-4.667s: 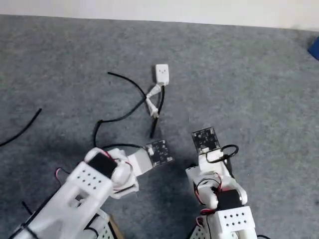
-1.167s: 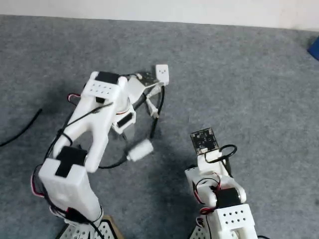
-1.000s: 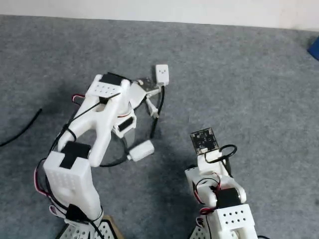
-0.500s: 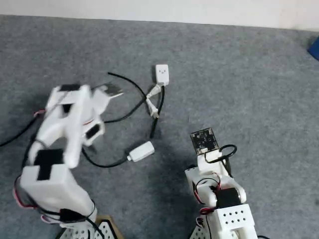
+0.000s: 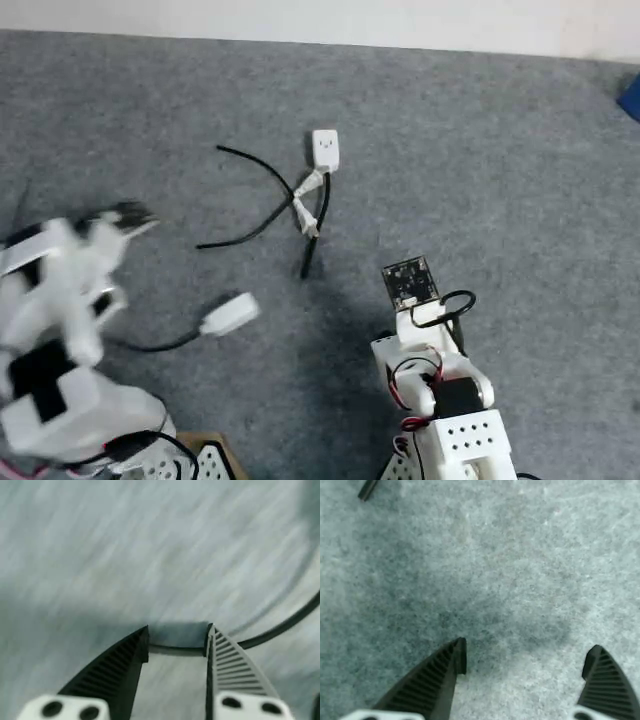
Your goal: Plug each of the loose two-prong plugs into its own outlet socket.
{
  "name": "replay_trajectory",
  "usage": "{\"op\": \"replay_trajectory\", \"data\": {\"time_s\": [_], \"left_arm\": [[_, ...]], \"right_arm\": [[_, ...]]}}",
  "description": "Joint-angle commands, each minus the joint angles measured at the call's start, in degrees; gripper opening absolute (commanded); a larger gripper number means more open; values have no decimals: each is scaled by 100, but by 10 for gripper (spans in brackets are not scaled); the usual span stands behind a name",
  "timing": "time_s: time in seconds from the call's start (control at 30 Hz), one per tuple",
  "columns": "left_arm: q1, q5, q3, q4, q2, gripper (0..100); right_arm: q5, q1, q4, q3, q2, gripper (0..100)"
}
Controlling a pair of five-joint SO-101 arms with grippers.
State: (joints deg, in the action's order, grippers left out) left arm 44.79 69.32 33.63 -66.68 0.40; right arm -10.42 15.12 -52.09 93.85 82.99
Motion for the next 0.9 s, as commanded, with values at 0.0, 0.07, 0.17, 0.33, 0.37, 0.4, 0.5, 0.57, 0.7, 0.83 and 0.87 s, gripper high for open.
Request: {"op": "replay_trajectory", "data": {"time_s": [0.0,0.07,0.17,0.33,0.37,0.4,0.5,0.57,0.7,0.83,0.87], "left_arm": [[813,475,-31,53,-532,192],[840,501,-22,44,-593,192],[523,-53,-92,44,-637,192],[-664,-1301,-470,-9,-646,193],[-954,-1556,-576,-105,-646,193],[-1244,-1749,-699,-299,-646,193],[-2167,-2127,-1138,-1187,-646,193],[-2668,-2453,-1490,-1767,-699,190],[-2914,-2453,-2229,-2725,-1587,193],[-3187,-1705,-1543,-3552,-2818,194],[-3204,-1503,-1007,-3516,-3152,194]], "right_arm": [[-44,75,110,-242,-31,364],[-35,75,110,-242,-31,364],[-35,75,110,-242,-31,364],[-35,75,110,-242,-31,364],[-35,75,110,-251,-31,364],[-35,75,110,-251,-31,364],[-44,75,110,-259,-40,364],[-44,75,92,-268,-40,364],[-44,75,75,-277,-40,364],[-44,75,57,-277,-40,364],[-44,75,-13,-277,-40,364]]}}
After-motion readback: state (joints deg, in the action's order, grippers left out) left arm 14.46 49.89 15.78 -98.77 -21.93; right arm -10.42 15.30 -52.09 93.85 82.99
